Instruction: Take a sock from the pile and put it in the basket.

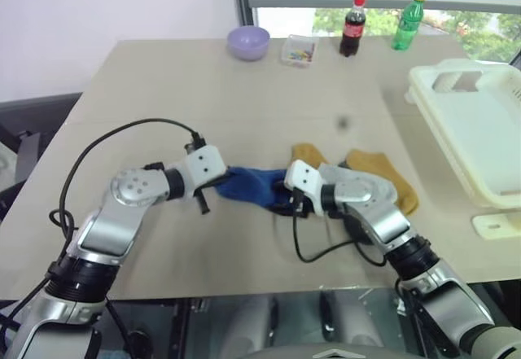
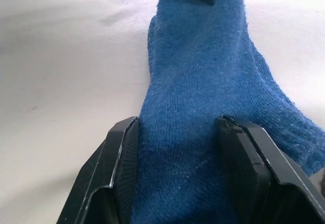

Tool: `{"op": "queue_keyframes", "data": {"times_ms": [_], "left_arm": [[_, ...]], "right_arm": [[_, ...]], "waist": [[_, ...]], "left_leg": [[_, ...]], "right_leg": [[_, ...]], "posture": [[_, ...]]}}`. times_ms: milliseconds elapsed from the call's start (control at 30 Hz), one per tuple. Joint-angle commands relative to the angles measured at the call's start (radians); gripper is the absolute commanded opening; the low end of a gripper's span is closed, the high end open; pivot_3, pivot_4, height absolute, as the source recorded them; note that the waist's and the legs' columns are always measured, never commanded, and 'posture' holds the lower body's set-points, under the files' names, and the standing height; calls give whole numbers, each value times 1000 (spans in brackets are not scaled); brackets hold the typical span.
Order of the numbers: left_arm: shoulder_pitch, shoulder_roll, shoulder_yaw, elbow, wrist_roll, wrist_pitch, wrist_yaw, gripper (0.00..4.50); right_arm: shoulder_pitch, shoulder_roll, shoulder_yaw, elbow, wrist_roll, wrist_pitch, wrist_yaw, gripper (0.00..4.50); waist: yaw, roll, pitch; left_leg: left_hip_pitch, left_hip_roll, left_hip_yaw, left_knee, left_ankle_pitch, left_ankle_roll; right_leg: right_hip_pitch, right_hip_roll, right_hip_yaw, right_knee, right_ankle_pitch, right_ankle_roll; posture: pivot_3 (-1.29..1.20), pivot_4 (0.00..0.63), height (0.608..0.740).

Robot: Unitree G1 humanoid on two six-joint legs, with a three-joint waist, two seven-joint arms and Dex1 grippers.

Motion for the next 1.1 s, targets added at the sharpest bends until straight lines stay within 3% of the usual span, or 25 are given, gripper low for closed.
{"op": "queue_keyframes", "data": {"times_ms": [33, 533, 1100], "left_arm": [[-41, -2, -4, 8, 29, -33, 6, 83], [-87, -25, -57, 150, 152, -69, 36, 83], [-43, -63, -63, 126, 129, -15, 29, 83]], "right_arm": [[7, 1, -14, -27, -1, -4, -7, 2492], [-1, 3, -12, -19, -6, -16, -8, 2492], [-51, 12, -124, -162, 124, 116, -2, 2492]], "waist": [[1, 0, 0], [0, 0, 0], [-1, 0, 0]], "left_leg": [[0, 0, 0, 0, 0, 0], [0, 0, 1, 1, 1, -1], [0, 0, 0, 9, 1, -1]], "right_leg": [[0, 0, 0, 0, 0, 0], [-2, 0, 1, 6, 0, 0], [-1, 1, 1, 12, 0, 0]], "posture": [[0, 150, 735], [0, 150, 735], [0, 150, 735]]}}
